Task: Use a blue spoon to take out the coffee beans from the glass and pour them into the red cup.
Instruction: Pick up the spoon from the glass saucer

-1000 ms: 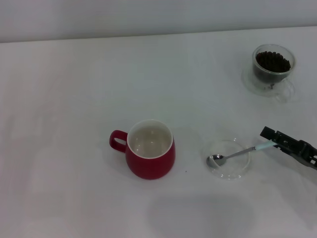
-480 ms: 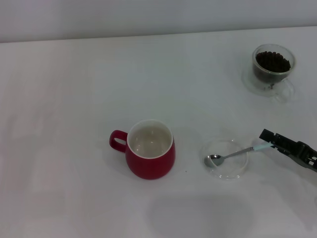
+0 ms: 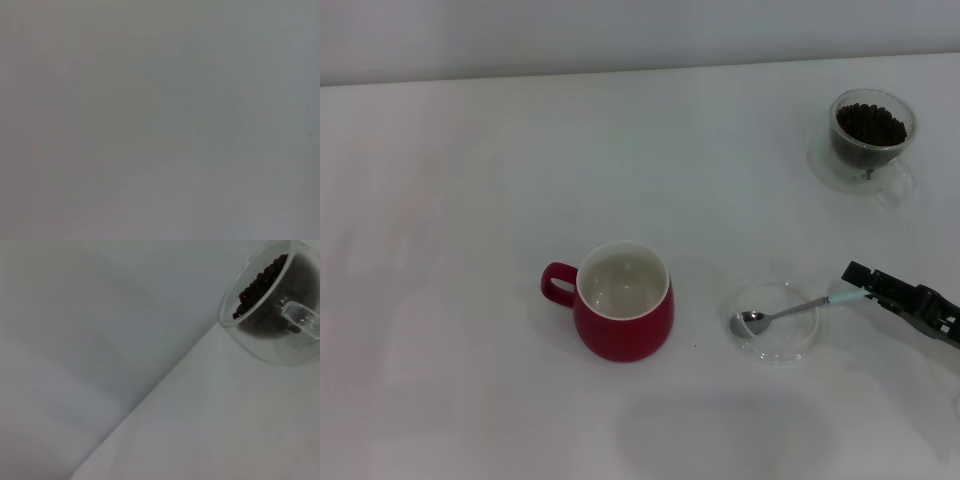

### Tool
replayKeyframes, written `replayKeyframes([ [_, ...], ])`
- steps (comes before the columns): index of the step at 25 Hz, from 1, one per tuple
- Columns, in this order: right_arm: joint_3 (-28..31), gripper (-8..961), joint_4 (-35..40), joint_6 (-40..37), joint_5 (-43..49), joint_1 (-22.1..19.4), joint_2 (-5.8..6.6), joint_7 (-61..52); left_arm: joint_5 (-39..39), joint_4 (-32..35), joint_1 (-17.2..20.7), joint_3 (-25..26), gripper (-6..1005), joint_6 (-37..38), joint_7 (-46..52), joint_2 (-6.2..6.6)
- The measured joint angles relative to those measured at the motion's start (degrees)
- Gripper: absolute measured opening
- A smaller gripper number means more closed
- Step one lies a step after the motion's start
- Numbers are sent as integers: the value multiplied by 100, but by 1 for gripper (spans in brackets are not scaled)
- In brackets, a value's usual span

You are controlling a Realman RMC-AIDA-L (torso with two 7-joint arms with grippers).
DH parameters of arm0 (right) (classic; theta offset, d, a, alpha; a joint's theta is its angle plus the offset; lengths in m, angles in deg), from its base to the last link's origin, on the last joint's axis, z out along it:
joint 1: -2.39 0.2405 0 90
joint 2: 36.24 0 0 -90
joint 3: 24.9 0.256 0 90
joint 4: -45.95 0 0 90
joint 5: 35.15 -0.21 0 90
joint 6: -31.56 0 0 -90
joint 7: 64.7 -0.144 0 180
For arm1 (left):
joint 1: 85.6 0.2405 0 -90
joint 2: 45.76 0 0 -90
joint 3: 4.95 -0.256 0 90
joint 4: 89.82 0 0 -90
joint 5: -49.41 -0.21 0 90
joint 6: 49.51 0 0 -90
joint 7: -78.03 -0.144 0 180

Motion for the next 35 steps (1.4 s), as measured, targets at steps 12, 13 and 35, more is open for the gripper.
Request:
replayKeyframes([
  [12, -39, 528, -11, -119, 25, 54, 0, -88, 0, 10, 2, 8, 871, 0, 0, 8],
  [13, -44, 517, -11, -115, 30, 64, 1, -90, 0, 10, 2, 9, 871, 0, 0, 8],
  [35, -27, 165, -9, -47, 25, 136, 1, -106, 1, 9, -7, 11, 871, 16, 0, 9],
])
